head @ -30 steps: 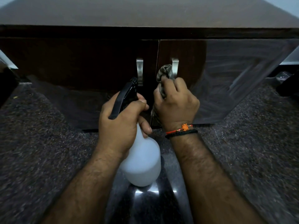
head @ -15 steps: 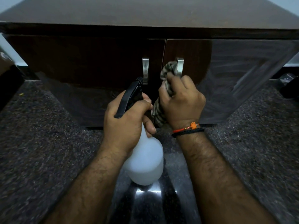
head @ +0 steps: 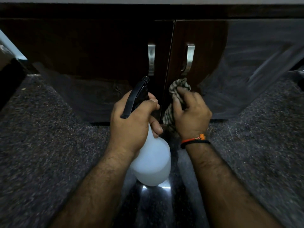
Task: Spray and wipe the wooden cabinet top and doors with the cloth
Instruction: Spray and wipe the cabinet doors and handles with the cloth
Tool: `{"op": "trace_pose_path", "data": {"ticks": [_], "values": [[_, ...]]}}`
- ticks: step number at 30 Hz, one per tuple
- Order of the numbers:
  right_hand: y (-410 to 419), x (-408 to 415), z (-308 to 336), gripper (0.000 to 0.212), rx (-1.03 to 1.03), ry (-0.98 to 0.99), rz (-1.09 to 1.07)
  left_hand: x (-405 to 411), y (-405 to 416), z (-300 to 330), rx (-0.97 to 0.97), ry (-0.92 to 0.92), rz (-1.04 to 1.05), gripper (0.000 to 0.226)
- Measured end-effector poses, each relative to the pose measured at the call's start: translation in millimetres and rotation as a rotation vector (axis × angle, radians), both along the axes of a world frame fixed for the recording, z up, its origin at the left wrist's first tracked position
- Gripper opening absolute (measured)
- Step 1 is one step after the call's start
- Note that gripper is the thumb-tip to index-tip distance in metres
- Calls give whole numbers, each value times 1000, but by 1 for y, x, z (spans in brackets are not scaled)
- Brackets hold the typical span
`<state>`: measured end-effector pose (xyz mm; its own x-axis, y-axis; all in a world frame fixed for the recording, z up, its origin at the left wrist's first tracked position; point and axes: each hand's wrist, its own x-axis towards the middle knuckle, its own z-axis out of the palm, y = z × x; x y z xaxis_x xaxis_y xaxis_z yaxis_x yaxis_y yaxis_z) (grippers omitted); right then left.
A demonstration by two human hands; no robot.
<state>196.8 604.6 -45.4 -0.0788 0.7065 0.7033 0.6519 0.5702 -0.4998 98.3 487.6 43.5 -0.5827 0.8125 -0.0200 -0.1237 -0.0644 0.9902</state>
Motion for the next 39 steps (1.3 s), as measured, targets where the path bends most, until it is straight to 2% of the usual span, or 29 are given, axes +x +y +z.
{"op": "trace_pose_path", "data": {"ticks": [6,14,18,22,30,39], "values": [[3,-25,33,25,80,67,200,-3,-1,-4,-3,-15,13,7],[1,-40,48,26,129,150,157,-12,0,-6,0,-21,47,3],[3,-37,36,30,144,79,177,-11,-1,-10,-8,-21,38,5],[5,-25,18,24,46,53,190,-5,1,-7,1,-20,9,4],[8,3,17,28,-81,274,51,2,1,-3,2,9,2,4],[17,20,39,26,-58,445,-44,14,9,3,34,-1,-38,7]]}}
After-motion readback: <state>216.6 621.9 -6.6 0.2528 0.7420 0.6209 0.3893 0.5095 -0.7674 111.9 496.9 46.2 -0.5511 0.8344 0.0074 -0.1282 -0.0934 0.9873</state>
